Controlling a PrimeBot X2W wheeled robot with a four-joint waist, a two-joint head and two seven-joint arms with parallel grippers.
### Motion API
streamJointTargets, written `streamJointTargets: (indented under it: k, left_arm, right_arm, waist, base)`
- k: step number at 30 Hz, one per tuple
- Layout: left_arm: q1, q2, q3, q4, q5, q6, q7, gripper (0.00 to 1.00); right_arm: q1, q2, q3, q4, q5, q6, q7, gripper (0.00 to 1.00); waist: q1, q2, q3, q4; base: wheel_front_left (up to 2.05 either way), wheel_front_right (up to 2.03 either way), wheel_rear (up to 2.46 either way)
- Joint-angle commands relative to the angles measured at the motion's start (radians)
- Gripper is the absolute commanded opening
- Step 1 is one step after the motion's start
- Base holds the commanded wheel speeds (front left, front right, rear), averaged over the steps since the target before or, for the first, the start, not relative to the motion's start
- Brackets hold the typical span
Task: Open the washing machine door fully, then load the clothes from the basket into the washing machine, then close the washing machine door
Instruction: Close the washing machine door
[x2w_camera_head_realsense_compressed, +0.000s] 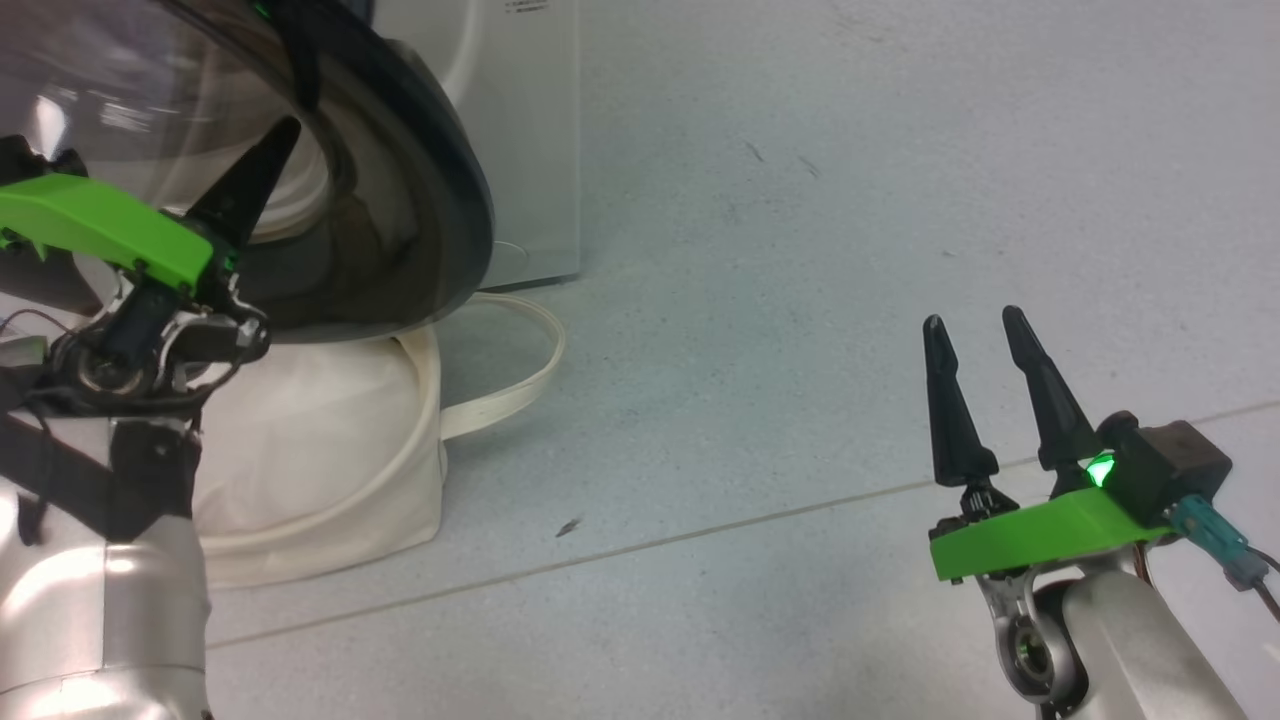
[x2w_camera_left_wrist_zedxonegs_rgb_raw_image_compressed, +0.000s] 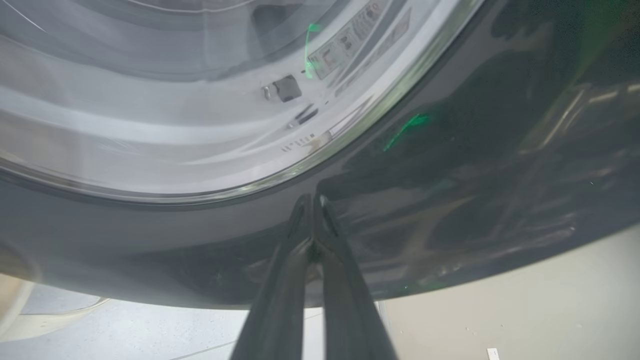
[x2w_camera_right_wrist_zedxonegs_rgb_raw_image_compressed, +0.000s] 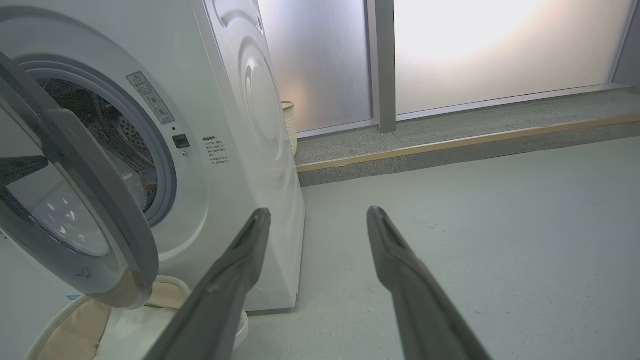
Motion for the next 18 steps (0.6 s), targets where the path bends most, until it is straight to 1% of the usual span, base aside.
streamJointTargets:
  k: [1,2,3,4,5,9,12,14,16,18]
  left_arm:
    - [-0.033,0.047,0.013,-0.011,0.023,-0.022,-0.012,0.00]
    - [-0.033,0.047,0.007,-0.002,0.026,-0.028,-0.015,0.00]
    - [-0.032,0.047,0.003,0.004,0.027,-0.034,-0.018,0.30]
    - [-0.030,0.045,-0.002,0.007,0.028,-0.039,-0.021,0.95]
    - [-0.026,0.045,-0.008,0.009,0.030,-0.044,-0.021,1.00]
    - [0.011,0.050,-0.044,-0.012,0.045,-0.056,-0.012,1.00]
    - [0.078,0.075,-0.080,-0.086,0.087,-0.061,-0.053,1.00]
    - [0.139,0.113,-0.140,-0.175,0.162,-0.062,-0.132,1.00]
    - [0.206,0.162,-0.193,-0.234,0.273,-0.063,-0.271,1.00]
    - [0.264,0.189,-0.235,-0.250,0.368,-0.063,-0.415,1.00]
  right_arm:
    - [-0.018,-0.002,0.014,-0.037,-0.008,0.006,-0.012,1.00]
    - [-0.017,-0.005,0.014,-0.036,-0.008,0.006,-0.012,1.00]
    - [-0.017,-0.007,0.014,-0.035,-0.008,0.006,-0.012,1.00]
    - [-0.016,-0.009,0.013,-0.035,-0.007,0.006,-0.012,1.00]
    - [-0.015,-0.011,0.012,-0.035,-0.007,0.006,-0.012,1.00]
    - [-0.014,-0.019,0.014,-0.032,-0.005,0.006,-0.012,1.00]
    - [-0.013,-0.023,0.015,-0.031,-0.002,0.006,-0.012,1.00]
    - [-0.012,-0.028,0.016,-0.029,-0.001,0.006,-0.012,1.00]
    - [-0.013,-0.032,0.019,-0.028,-0.001,0.006,-0.012,1.00]
    - [-0.014,-0.037,0.019,-0.027,-0.001,0.006,-0.012,1.00]
  waist:
    - [-0.0003,0.0000,-0.006,0.016]
    - [-0.0003,0.0000,-0.008,0.024]
    - [-0.0003,0.0000,-0.009,0.034]
    - [-0.0003,0.0000,-0.012,0.045]
    - [-0.0003,0.0000,-0.014,0.057]
    - [-0.0003,0.0000,-0.029,0.104]
    - [-0.0003,0.0000,-0.041,0.133]
    - [-0.0003,0.0000,-0.044,0.154]
    - [-0.0003,0.0000,-0.048,0.174]
    - [-0.0003,0.0000,-0.054,0.192]
  base:
    - [0.00,0.00,0.00]
    - [0.00,0.00,0.00]
    - [0.00,0.00,0.00]
    - [0.00,0.00,0.00]
    - [0.00,0.00,0.00]
    - [0.00,0.00,0.00]
    - [0.00,0.00,0.00]
    - [0.00,0.00,0.00]
    - [0.00,0.00,0.00]
    - [0.00,0.00,0.00]
